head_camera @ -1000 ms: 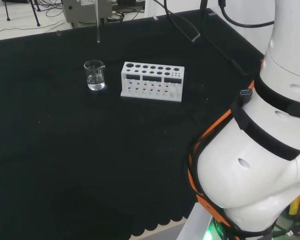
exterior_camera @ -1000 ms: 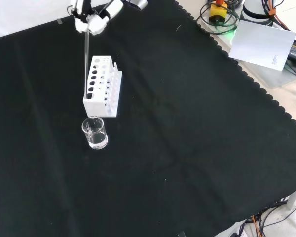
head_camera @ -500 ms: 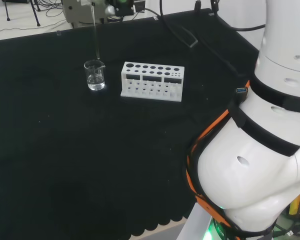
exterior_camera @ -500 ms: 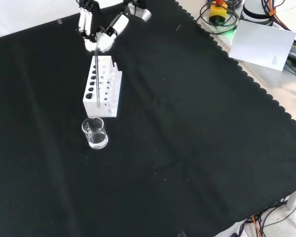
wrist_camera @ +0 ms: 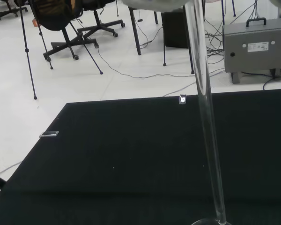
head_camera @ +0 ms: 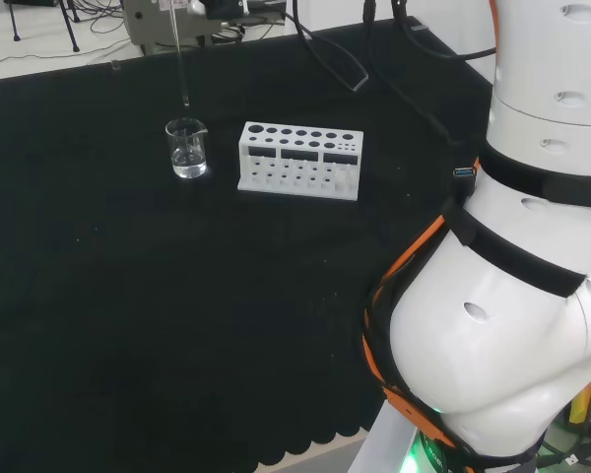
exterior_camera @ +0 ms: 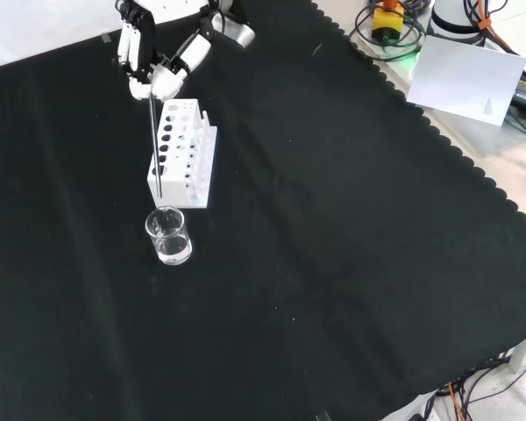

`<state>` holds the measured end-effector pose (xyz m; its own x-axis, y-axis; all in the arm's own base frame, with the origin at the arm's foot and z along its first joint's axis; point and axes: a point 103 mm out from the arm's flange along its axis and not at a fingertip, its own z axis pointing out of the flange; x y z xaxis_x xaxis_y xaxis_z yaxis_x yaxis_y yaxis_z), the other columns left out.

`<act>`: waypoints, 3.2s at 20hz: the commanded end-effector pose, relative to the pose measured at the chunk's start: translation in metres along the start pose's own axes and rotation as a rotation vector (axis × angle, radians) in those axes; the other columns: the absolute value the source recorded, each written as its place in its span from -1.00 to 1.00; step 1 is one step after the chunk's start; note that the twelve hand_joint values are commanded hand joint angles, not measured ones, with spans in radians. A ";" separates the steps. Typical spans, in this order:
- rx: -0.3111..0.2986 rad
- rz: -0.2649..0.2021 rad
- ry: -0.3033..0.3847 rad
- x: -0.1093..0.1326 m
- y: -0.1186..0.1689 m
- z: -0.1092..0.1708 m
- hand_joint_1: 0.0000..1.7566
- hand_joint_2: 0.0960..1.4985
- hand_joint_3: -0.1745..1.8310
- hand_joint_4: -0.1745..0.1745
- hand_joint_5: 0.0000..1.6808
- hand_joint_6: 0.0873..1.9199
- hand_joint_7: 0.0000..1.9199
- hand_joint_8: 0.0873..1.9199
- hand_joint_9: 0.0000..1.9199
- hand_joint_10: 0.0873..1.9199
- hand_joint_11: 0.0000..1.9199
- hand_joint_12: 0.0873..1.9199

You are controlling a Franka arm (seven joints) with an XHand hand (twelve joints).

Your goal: Stir in the beaker to the left of the white test tube rack with the glass rod.

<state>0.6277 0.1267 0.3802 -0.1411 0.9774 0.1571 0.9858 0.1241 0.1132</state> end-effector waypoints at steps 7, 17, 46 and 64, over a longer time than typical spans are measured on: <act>0.002 -0.010 0.011 0.001 0.008 0.007 0.50 0.39 -1.00 -1.00 0.67 -1.00 0.30 -0.12 0.86 -0.62 0.87 -0.82; 0.031 -0.015 -0.004 -0.001 0.017 0.032 0.50 0.39 -1.00 -1.00 0.67 -1.00 0.30 -0.12 0.87 -0.63 0.87 -0.82; 0.125 -0.062 -0.031 0.001 0.002 0.087 0.50 0.39 -1.00 -1.00 0.67 -1.00 0.31 -0.13 0.88 -0.65 0.88 -0.83; 0.122 -0.017 0.000 -0.022 0.034 0.099 0.50 0.39 -1.00 -1.00 0.67 -1.00 0.31 -0.13 0.88 -0.66 0.88 -0.83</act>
<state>0.6713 0.1447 0.2849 -0.1758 0.9725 0.1528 0.9841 0.1777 0.0012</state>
